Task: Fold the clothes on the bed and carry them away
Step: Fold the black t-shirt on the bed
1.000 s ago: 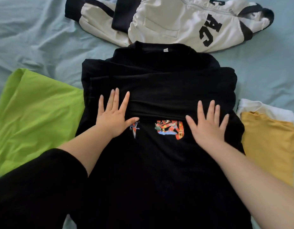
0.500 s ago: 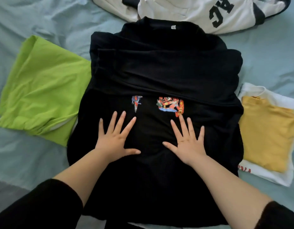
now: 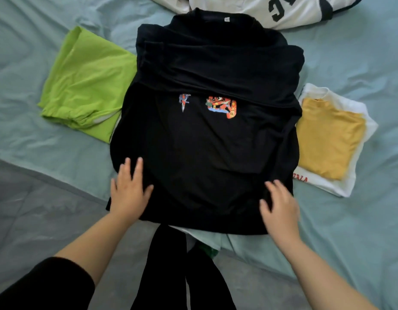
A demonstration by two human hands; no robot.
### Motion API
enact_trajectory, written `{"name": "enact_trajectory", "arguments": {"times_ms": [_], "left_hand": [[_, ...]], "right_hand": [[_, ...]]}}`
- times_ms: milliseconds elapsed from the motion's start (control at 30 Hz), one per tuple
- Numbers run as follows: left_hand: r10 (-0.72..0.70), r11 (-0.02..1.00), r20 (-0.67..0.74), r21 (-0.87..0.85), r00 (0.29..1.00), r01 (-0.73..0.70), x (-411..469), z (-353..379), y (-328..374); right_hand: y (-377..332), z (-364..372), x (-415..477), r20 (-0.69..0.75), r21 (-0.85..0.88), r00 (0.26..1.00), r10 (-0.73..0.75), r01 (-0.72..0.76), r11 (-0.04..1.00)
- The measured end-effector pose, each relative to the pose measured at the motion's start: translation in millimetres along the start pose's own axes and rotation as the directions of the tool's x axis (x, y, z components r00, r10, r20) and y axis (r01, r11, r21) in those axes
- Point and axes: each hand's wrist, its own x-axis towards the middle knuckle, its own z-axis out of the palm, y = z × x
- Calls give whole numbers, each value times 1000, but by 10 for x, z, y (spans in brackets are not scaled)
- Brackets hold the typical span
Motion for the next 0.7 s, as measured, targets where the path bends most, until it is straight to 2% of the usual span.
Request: {"name": "enact_trajectory", "arguments": {"times_ms": [33,100,200,300,400,433,467,533,567,700], "left_hand": [[-93,994,36,-62,995,95,19,-16,-53],[-218,944,163,-213,962,251,46,-11,-130],[-328,894,178,-259,928,366,29,25,-193],[-468,809,185,-305,864,503,-25,14,-315],[-466,850,192,-173,864,497,-113,-28,-454],[-448,852,193,-203,873,482,-139,-44,-496],[-433,826,202,-302,879,476,-165,-55,-534],[-430,680,201,-570,880,462,-242,-107,-600],[-441,634,181,-630,879,448,-284,-153,-626],[-427,630,160,-653,890,420,-431,-285,-729]], "right_hand": [[132,-38,-4,-17,77,988,151,-149,986],[345,-15,-43,141,307,910,391,-415,856],[493,82,-142,289,447,827,483,-562,696],[574,139,-269,345,563,798,495,-597,571],[624,130,-378,386,651,745,544,-638,411],[641,110,-413,396,667,735,551,-643,377],[653,80,-443,402,680,731,551,-642,355],[675,-13,-499,409,713,734,542,-628,312],[695,-64,-523,410,725,737,537,-620,298],[805,-281,-647,399,747,755,519,-597,294]]}}
